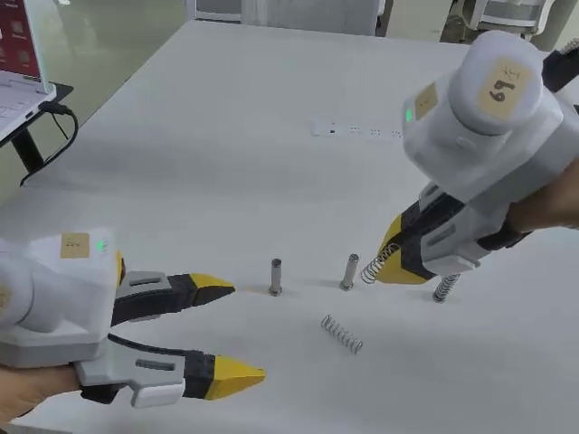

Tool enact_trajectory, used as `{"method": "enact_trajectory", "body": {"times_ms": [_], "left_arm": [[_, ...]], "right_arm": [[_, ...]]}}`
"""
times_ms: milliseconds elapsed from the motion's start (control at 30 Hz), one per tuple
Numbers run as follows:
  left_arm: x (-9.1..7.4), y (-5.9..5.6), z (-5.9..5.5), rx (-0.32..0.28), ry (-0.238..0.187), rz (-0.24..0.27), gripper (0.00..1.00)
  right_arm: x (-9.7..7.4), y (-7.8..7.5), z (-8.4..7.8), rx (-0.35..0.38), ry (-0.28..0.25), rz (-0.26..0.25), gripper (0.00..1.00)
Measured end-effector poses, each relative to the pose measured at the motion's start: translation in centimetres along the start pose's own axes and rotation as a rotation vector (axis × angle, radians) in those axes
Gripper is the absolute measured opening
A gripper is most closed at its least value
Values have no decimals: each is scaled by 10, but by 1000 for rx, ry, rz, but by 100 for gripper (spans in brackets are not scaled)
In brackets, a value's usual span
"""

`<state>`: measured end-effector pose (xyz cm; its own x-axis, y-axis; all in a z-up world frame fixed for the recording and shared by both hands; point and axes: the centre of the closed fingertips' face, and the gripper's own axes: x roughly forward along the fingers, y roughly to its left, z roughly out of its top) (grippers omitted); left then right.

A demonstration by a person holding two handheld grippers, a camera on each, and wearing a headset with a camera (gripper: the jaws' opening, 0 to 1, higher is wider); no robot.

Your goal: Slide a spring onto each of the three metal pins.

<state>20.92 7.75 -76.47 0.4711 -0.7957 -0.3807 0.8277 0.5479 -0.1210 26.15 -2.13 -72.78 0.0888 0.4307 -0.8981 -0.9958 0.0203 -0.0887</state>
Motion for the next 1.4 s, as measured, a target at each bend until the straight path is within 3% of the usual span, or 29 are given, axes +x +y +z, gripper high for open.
{"method": "enact_trajectory", "body": {"times_ms": [367, 700, 1400], "left_arm": [[-7, 3, -6, -17, 0, 48, 73], [-9, 1, -4, -20, -9, 63, 80], [-9, -5, 1, -4, -24, 61, 86]], "right_arm": [[9, -25, 1, 13, 18, -21, 8], [25, -50, -4, 10, 83, -31, 8], [54, -63, -15, 1, 168, 19, 8]]}}
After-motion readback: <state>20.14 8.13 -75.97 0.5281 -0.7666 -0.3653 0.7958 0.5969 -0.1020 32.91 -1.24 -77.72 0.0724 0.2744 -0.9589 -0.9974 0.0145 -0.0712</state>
